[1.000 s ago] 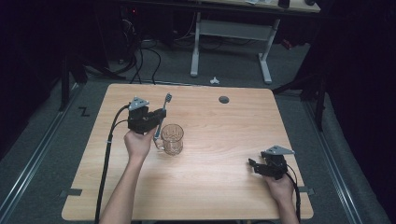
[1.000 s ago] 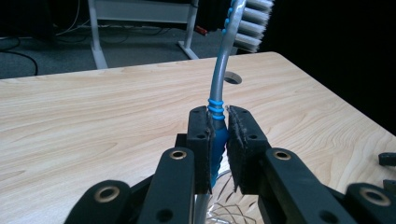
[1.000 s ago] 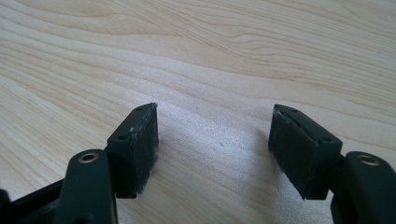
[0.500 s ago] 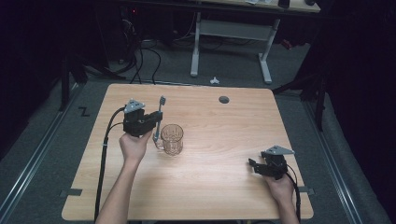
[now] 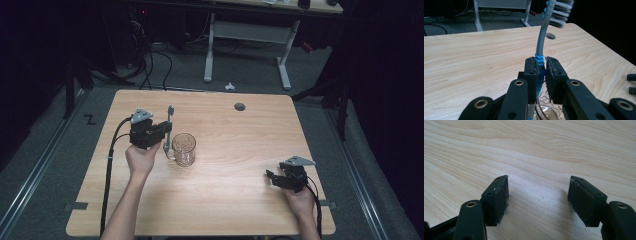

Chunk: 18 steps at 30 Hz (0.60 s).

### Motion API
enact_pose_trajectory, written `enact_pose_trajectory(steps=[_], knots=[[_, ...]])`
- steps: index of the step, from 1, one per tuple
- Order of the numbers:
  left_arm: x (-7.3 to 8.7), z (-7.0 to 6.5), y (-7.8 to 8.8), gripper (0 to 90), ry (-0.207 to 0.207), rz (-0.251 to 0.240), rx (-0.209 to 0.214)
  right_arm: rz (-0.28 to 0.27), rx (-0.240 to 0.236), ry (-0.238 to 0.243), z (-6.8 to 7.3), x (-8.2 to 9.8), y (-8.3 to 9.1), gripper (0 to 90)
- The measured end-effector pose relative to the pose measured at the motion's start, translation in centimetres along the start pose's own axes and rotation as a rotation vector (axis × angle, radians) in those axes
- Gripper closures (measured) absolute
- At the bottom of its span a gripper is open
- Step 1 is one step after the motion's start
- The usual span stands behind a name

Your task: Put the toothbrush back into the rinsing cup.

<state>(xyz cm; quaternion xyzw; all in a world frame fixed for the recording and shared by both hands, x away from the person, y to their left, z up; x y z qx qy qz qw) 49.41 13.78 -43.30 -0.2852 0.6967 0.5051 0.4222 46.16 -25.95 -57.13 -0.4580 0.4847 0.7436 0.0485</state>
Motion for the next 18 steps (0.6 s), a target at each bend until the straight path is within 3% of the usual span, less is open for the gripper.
enact_pose_trajectory(steps=[18], knots=[[1.3, 0.6, 0.2, 79.1, 0.029, 0.003, 0.002, 0.0, 0.0, 0.0, 0.0, 0.0, 0.0, 33.6]])
Point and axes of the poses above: each handheld gripper's, and its own axes: y roughly backward along the jaws, x roughly out of its underside, z roughly to its left, the point moved 10 cm from there along -y, roughly forward along the jaws, and after that the axes turned 11 degrees about -x, right-handed, at the moved point
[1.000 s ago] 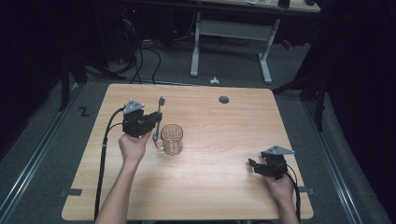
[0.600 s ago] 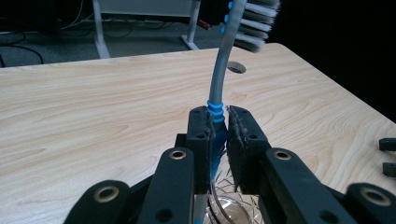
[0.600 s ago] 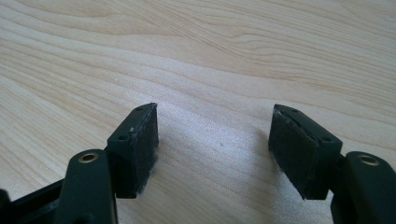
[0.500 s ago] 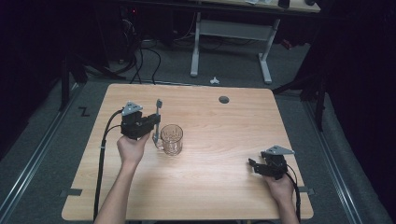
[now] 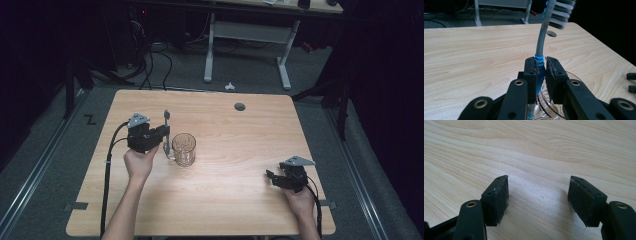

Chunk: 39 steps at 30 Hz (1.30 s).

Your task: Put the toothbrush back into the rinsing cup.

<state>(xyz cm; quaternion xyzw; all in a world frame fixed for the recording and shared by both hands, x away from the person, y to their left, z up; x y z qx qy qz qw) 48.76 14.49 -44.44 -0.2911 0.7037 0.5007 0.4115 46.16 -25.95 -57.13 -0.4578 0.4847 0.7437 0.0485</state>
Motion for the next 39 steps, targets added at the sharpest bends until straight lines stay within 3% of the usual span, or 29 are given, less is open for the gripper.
enact_pose_trajectory(steps=[8, 18, 39], knots=[[0.5, 0.3, 0.1, 79.1, 0.01, 0.002, 0.0, 0.0, 0.0, 0.001, 0.0, 0.0, 0.0, 33.6], [0.9, 0.1, -0.3, 79.1, -0.007, 0.013, -0.003, 0.0, 0.0, 0.0, 0.0, 0.0, 0.0, 33.6], [2.0, 0.4, -0.3, 78.9, 0.015, 0.023, 0.003, 0.0, 0.0, 0.0, 0.0, 0.0, 0.0, 33.6]])
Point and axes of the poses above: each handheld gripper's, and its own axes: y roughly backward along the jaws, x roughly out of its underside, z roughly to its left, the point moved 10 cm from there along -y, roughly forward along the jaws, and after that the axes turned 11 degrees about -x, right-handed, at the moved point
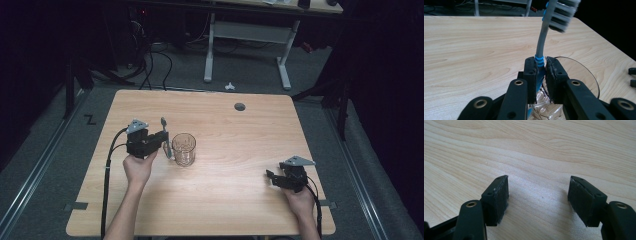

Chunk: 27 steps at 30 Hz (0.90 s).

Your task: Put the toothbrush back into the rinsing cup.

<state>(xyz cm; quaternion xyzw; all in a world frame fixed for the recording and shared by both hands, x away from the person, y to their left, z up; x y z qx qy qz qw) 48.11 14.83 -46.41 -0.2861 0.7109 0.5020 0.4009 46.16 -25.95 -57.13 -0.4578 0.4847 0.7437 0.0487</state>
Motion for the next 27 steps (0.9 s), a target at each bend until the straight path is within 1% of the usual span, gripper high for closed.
enact_pose_trajectory(steps=[3, 20, 27], knots=[[-0.01, -0.14, 0.04, 78.9, -0.004, -0.002, 0.001, 0.0, 0.0, 0.0, 0.0, 0.0, 0.0, 33.6], [0.64, -0.37, -0.54, 78.8, -0.026, 0.031, -0.001, 0.0, 0.0, 0.0, 0.0, 0.0, 0.0, 33.6], [0.78, -0.53, -0.65, 77.2, -0.025, 0.039, 0.004, 0.0, 0.0, 0.0, 0.0, 0.0, 0.0, 33.6]])
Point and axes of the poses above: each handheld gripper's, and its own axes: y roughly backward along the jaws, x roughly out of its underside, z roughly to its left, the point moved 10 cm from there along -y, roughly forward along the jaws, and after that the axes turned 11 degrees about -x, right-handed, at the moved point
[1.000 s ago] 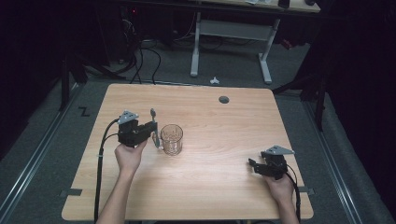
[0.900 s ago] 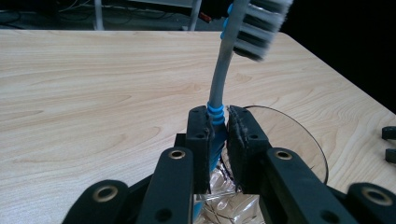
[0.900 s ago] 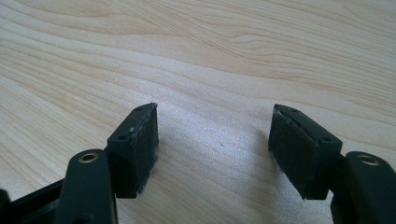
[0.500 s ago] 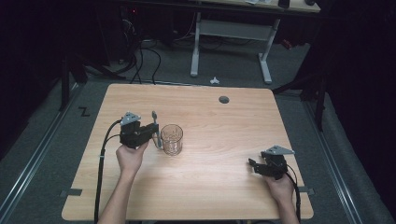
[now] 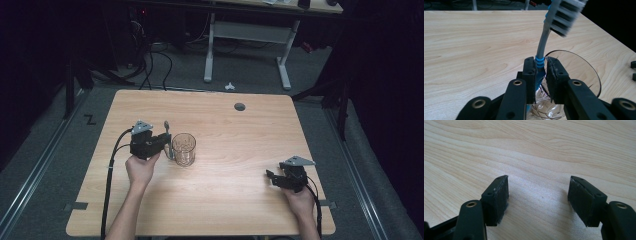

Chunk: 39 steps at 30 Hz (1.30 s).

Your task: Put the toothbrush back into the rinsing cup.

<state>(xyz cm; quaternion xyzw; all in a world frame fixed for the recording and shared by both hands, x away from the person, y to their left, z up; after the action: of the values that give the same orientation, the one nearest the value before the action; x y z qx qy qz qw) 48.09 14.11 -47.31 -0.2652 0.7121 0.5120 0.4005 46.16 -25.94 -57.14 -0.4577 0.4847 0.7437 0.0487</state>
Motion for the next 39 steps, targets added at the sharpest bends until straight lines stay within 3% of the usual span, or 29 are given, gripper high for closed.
enact_pose_trajectory(steps=[8, 18, 39], knots=[[0.1, -0.1, 0.2, 68.2, -0.011, 0.007, -0.001, 0.0, 0.0, 0.0, 0.0, 0.0, 0.0, 33.6], [0.2, 0.0, 0.5, 54.5, -0.009, -0.009, -0.031, 0.001, 0.0, -0.001, 0.0, 0.0, 0.0, 33.6], [0.6, 0.8, 2.0, 51.1, -0.021, -0.026, -0.078, 0.001, 0.0, -0.001, 0.0, 0.0, 0.0, 33.6]])
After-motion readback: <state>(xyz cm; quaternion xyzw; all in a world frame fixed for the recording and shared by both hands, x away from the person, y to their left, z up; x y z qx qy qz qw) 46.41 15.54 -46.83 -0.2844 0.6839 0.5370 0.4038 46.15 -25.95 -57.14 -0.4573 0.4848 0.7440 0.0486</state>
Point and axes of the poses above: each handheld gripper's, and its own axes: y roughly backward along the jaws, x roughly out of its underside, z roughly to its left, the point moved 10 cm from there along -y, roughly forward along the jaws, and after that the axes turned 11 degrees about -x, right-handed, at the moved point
